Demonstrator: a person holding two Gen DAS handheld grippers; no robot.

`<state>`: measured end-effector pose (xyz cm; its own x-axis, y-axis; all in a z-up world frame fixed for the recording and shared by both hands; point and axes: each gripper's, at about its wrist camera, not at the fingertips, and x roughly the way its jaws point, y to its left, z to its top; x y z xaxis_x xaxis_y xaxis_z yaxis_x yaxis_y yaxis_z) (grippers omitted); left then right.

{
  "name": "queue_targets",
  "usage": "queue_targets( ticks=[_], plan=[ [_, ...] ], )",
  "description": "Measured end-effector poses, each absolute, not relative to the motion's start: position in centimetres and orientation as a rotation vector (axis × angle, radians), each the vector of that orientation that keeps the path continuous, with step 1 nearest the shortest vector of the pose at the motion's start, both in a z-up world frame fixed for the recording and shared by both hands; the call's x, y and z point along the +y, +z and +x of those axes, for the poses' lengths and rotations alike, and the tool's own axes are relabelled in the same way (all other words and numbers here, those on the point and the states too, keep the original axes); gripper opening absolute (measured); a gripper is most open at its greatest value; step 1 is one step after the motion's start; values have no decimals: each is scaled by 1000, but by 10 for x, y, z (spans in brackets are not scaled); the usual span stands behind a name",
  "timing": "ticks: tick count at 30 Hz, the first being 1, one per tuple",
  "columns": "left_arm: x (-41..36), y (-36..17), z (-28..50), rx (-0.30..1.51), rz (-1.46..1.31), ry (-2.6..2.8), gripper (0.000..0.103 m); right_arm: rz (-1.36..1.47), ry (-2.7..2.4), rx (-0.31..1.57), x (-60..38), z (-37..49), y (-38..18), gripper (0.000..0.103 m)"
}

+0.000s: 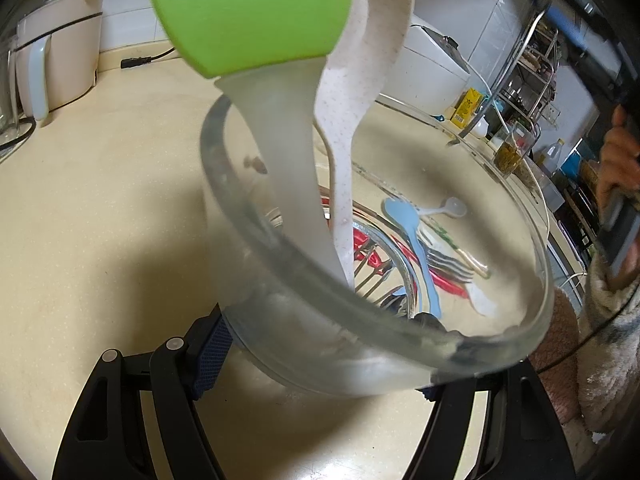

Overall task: Organize utensils
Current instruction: 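Carry the metal spoon with the right gripper toward the glass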

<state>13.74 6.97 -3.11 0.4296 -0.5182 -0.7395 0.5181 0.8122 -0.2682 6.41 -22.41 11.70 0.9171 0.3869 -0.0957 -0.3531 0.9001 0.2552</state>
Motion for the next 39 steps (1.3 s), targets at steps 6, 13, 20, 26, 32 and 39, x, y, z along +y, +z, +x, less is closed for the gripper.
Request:
queue_targets(
  ticks=[6, 13, 20, 26, 32, 39],
  plan=[
    [72, -31, 138, 923, -1, -648, 77, 248, 490, 86, -202, 56, 151, 30],
    [72, -31, 138, 923, -1, -648, 77, 311, 639, 87, -179, 65, 159, 30],
    [72, -31, 138, 923, -2, -648, 77, 288, 683, 185, -158, 78, 126, 30],
    [72, -31, 138, 923, -2, -648, 77, 267, 711, 243, -147, 84, 107, 30],
    [72, -31, 138, 923, -2, -648, 77, 158, 707, 248, -136, 78, 105, 30],
    [72, -31, 138, 922, 1, -646, 77, 58, 776, 304, -113, 75, 93, 30]
  ],
)
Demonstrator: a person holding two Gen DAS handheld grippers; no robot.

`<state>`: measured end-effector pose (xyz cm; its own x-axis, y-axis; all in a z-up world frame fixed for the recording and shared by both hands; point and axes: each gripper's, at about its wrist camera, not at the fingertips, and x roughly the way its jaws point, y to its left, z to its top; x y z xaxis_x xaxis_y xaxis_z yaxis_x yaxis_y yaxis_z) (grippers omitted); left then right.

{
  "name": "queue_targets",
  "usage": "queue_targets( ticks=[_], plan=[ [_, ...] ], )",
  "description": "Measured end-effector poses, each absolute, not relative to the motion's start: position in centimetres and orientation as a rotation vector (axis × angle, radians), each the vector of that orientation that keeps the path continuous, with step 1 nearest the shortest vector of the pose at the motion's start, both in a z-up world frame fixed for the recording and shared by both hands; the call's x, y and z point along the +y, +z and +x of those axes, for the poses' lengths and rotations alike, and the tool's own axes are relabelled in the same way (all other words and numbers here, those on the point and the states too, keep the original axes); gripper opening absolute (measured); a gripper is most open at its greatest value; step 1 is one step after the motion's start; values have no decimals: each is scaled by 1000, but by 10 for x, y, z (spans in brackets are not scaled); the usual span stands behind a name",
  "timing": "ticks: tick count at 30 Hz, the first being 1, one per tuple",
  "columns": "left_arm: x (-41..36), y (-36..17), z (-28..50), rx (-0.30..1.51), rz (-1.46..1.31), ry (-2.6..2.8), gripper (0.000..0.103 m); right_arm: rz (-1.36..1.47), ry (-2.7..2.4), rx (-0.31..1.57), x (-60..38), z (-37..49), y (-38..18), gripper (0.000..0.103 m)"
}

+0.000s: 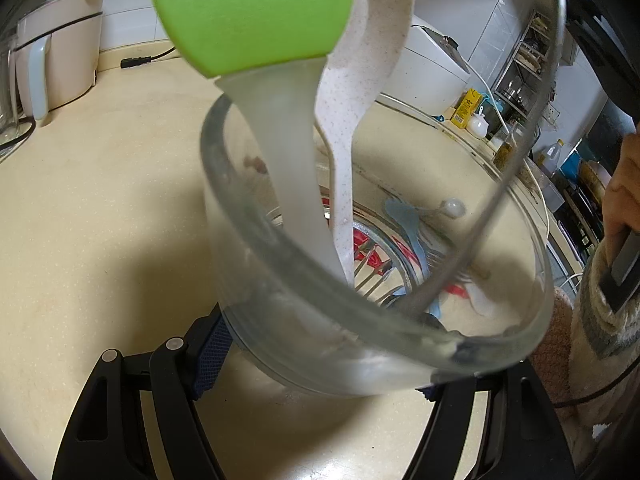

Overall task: Organize utensils
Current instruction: 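Lower the spoon handle into the glass and open the right gripper while the left gripper holds the glass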

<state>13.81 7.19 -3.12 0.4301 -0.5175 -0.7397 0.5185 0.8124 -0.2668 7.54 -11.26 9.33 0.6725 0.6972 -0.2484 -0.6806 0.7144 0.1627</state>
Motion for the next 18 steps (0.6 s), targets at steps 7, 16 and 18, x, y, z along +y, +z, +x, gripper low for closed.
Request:
queue_targets(
  ticks=[7, 16, 18],
  plan=[
    [72, -31, 137, 922, 7, -644, 77, 52, 831, 379, -87, 83, 73, 31],
    [72, -29, 137, 923, -1, -648, 77, 167, 933, 411, -82, 88, 67, 41],
    [71, -29, 137, 923, -2, -648, 77, 212, 935, 416, -89, 93, 68, 42]
  ],
)
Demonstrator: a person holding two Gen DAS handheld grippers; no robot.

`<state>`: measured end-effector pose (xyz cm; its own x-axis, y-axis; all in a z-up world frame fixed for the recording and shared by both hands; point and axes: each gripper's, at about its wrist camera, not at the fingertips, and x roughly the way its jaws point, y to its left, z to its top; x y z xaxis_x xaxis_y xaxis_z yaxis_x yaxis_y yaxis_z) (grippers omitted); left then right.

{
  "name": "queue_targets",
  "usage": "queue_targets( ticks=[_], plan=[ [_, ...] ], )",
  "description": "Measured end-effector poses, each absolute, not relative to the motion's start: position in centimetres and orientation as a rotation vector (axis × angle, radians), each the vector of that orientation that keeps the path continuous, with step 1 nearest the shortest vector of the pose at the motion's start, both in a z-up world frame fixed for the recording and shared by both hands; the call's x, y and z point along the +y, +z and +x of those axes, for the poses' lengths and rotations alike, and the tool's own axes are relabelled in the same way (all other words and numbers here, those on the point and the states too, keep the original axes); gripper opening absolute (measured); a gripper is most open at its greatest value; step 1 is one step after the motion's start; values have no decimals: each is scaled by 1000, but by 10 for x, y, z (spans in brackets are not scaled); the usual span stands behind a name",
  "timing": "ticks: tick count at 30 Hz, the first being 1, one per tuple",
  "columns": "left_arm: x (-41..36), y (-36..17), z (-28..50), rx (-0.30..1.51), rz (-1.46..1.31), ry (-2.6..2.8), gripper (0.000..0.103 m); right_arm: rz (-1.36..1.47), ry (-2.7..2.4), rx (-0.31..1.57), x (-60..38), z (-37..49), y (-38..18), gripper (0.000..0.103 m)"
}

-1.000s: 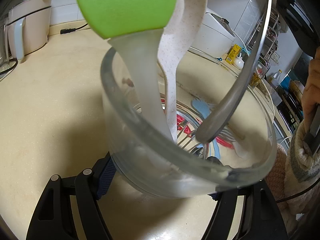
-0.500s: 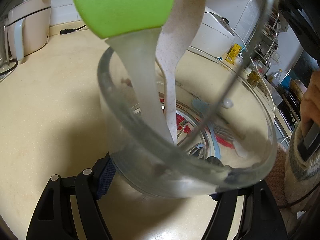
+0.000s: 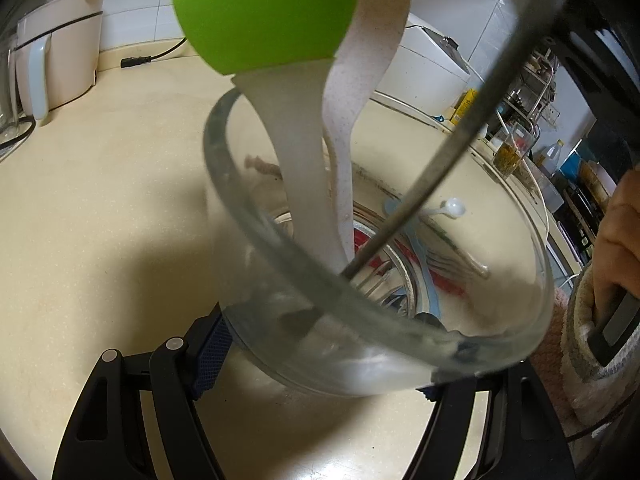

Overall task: Organize utensils
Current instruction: 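Lower the spoon handle into the glass and open the right gripper while the left gripper holds the glass, then withdraw the right gripper up from the glass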

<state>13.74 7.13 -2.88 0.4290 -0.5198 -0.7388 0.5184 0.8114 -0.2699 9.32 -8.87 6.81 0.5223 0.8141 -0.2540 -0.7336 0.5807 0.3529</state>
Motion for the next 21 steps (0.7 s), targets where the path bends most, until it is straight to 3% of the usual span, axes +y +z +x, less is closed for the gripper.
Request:
queue_targets(
  ticks=[21],
  plan=[
    [73, -30, 138, 922, -2, -648, 78, 354, 764, 352, -172, 102, 83, 42]
  ],
)
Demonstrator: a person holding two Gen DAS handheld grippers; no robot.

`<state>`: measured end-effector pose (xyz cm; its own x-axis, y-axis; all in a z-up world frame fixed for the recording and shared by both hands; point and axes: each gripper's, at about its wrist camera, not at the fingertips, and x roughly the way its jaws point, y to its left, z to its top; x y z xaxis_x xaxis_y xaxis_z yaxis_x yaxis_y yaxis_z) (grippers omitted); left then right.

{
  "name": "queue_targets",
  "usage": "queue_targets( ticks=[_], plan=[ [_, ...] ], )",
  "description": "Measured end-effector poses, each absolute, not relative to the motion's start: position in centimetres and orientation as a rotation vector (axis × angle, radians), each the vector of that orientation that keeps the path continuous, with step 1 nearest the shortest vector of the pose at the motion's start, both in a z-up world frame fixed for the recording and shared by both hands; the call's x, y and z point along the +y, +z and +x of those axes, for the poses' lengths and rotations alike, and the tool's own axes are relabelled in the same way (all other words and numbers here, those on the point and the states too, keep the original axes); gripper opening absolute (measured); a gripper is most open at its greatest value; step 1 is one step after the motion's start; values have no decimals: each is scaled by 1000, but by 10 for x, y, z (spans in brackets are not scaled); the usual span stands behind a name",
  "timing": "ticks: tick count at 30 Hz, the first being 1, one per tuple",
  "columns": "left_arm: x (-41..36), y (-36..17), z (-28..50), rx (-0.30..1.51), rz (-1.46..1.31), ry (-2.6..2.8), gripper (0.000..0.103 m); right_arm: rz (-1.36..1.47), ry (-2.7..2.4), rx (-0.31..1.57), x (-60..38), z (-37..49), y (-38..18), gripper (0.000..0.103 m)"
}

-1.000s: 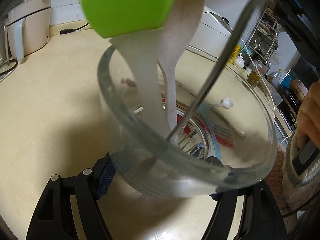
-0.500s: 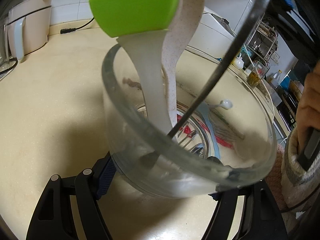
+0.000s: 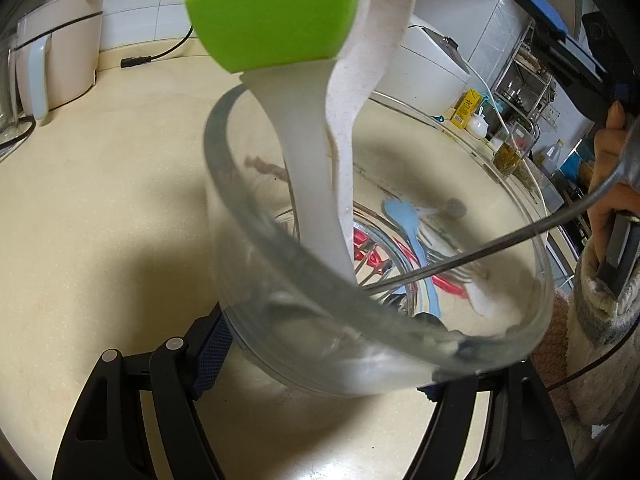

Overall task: Organize utensils
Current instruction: 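Withdraw the right gripper up from the glass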

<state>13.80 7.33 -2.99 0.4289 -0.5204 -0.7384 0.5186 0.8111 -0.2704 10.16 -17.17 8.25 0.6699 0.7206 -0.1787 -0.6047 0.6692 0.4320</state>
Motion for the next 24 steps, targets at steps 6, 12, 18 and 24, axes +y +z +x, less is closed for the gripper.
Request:
queue_targets(
  ticks=[6, 12, 18, 24],
  plan=[
    [73, -30, 138, 923, -4, -649, 78, 315, 782, 354, -172, 100, 85, 42],
    [74, -30, 139, 923, -8, -651, 78, 136, 961, 452, -170, 86, 66, 42],
    [75, -30, 139, 924, -14, -656, 79, -178, 1160, 507, -143, 45, 31, 42],
    [78, -31, 139, 924, -11, -655, 79, -148, 1037, 543, -121, 62, 24, 41]
  ],
)
